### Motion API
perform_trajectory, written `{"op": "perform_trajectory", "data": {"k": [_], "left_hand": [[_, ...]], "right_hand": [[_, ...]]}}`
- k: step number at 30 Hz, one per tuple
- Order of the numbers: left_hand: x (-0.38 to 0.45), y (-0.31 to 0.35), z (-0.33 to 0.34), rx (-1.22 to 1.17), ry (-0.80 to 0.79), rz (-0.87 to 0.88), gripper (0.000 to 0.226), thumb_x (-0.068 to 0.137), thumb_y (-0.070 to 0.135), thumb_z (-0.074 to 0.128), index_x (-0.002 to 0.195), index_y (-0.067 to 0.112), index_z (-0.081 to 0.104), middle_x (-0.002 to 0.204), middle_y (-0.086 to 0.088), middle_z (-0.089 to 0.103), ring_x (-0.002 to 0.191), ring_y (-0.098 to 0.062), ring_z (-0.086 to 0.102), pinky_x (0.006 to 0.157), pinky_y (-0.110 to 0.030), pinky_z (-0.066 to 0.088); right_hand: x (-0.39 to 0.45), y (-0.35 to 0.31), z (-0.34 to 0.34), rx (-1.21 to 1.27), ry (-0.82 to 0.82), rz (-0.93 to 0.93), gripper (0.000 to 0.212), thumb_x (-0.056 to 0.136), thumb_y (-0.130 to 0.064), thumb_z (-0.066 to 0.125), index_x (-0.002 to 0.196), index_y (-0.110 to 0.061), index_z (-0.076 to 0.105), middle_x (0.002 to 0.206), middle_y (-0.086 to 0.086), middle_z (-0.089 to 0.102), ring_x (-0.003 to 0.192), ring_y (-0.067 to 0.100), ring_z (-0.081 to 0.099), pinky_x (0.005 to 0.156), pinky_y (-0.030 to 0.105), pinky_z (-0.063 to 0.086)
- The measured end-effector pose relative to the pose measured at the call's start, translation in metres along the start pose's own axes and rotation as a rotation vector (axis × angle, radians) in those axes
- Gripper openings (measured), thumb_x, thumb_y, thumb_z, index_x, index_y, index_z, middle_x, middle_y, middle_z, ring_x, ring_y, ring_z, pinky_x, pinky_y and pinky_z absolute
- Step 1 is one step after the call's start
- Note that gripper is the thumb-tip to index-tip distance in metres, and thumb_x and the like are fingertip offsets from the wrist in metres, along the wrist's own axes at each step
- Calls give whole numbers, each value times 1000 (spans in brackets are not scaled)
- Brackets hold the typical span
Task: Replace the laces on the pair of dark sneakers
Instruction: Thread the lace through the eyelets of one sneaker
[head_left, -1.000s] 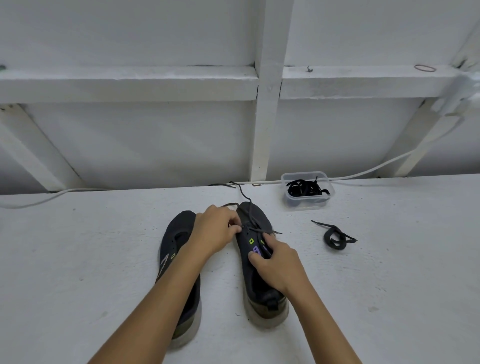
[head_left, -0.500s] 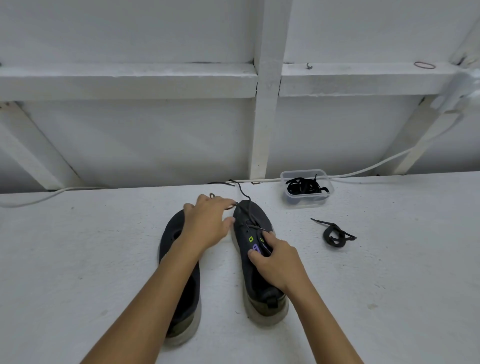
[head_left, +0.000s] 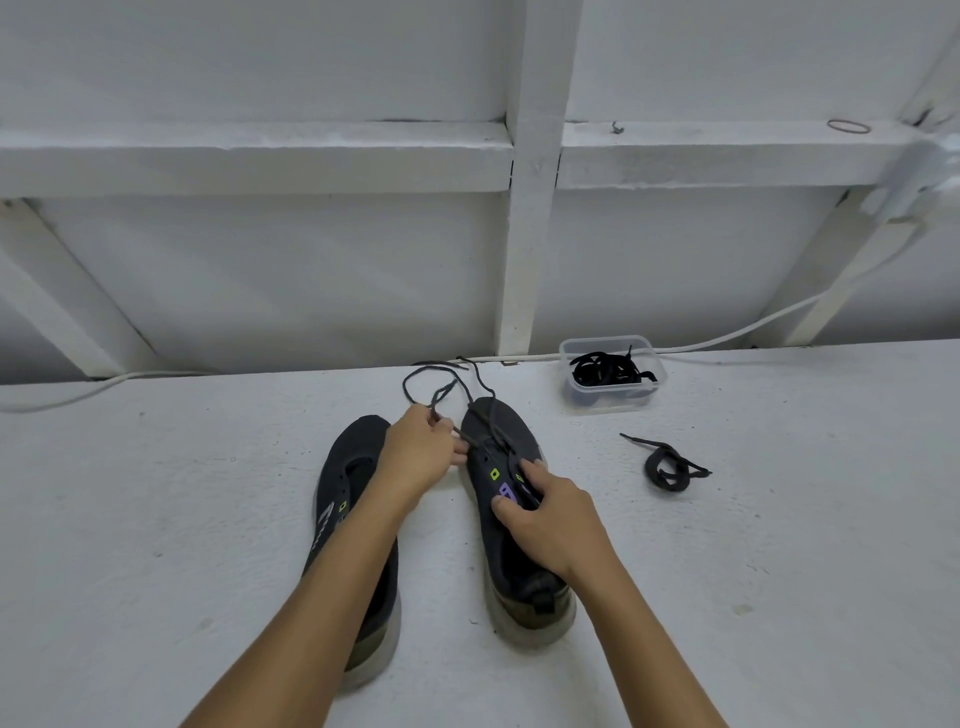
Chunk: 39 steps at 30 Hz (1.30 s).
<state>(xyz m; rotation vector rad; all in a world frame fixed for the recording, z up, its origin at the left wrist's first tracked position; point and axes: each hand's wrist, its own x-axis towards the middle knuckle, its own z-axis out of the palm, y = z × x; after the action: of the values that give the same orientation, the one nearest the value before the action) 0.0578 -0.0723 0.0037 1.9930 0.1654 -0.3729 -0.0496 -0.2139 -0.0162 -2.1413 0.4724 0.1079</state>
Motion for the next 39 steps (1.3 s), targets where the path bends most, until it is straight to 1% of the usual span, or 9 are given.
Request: {"op": "perform_trajectory", "data": {"k": [2,6,12,20,23,25,30,35,39], "left_hand": [[-4,-5,9,3,6,-30,16,103,26,45,101,13,55,92,-3,74,76,-12,74,58,-21,51],[-10,-8,22,83,23,-3,19,94,39,60,102,21,62,97,4,69,93,-16,66,77,-31,52],[-24,-12,37,120,175,78,14,102,26,51,96,16,60,90,7,67,87,-21,61,74,-34,45],[-33,-15,38,-18,154,53,29,103,34,48,128,20,49,107,9,70,92,-8,62,70,-23,40],[-41,-18,38,7,5,100,52,98,38,57,146,26,41,122,14,61,103,-3,56,86,-20,37],[-47,-19,39,54,-88,154,46,96,41,58,139,34,47,125,19,57,108,0,53,89,-19,39],[-57,-13,41,239,-202,229,48,96,47,53,139,24,49,138,5,54,130,-18,50,108,-36,42],[-62,-16,44,291,-301,204,98,90,54,59,160,29,-5,168,3,13,149,-17,28,119,-37,31],[-64,-22,48,368,-281,167,97,91,53,56,161,21,-2,169,2,-7,153,-18,15,122,-38,24]], "right_hand": [[1,0,1,-7,2,-14,50,89,-34,68,134,-17,61,142,-3,59,100,6,55,69,-5,34],[1,0,0,-3,-14,2,63,89,-38,67,148,-22,51,151,-4,52,129,12,54,93,10,37],[0,1,2,35,33,-15,28,97,-39,59,119,-24,66,97,-17,60,81,-2,53,68,-5,35],[1,-1,2,175,53,56,46,101,-56,39,64,-29,51,68,-14,57,73,11,55,68,28,43],[8,5,-12,259,87,112,53,100,-56,41,75,-16,65,71,-9,69,79,17,65,78,39,55],[17,11,-24,312,98,130,34,100,-41,54,84,-21,76,80,-8,75,90,17,70,91,48,58],[48,17,-48,114,23,-13,20,94,-32,69,111,-28,78,101,-13,76,95,2,70,92,36,58],[63,15,-43,-64,-5,-161,19,84,-33,81,103,-30,81,92,-20,71,83,-7,65,71,3,43],[65,20,-34,-136,45,-248,6,90,-28,75,94,-31,78,90,-17,70,81,-4,64,74,12,47]]}}
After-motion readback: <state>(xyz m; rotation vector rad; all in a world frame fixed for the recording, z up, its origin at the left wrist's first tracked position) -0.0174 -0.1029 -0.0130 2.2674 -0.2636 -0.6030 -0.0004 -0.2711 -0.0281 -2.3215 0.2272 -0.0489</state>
